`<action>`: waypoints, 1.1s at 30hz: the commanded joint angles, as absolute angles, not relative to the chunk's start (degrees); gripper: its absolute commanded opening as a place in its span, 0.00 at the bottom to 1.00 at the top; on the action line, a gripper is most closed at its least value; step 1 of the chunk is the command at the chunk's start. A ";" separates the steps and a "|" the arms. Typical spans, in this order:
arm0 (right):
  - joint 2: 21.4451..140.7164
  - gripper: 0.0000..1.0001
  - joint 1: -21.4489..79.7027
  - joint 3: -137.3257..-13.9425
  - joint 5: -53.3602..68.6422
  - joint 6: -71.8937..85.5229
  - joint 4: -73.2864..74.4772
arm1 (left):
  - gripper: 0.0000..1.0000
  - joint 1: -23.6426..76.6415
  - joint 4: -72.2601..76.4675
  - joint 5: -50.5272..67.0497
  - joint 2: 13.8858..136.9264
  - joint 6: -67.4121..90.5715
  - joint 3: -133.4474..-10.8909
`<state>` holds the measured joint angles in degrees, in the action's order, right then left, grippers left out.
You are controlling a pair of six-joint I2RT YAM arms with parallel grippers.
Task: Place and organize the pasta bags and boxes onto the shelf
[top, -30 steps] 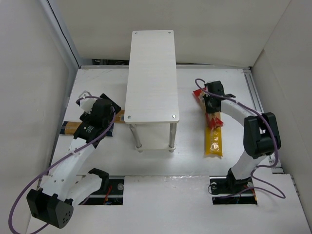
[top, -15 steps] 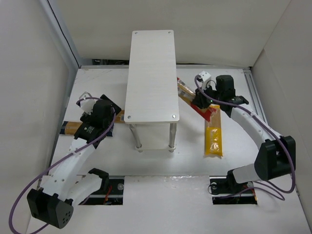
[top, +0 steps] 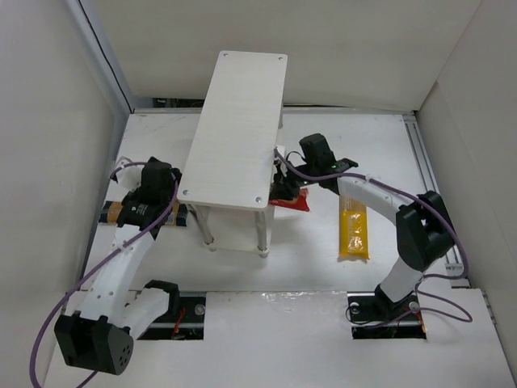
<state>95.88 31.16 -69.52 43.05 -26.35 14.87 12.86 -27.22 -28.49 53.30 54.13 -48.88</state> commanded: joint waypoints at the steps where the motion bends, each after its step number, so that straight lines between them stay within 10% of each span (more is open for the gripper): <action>1: 96.23 0.09 33.66 -74.44 50.10 -31.02 7.38 | 0.99 9.15 -27.86 -25.49 55.36 57.21 -49.31; 21: 96.41 0.00 33.49 -65.21 51.59 -0.62 -28.48 | 0.99 4.75 -18.37 -16.18 52.12 54.06 -41.92; 33: 102.03 0.37 34.72 -65.74 50.36 -0.09 -29.09 | 0.99 4.75 -17.23 -14.85 51.59 52.21 -40.78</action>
<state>102.17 34.22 -63.57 47.90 -1.28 -19.00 5.08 -18.83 -15.11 52.69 53.45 -41.12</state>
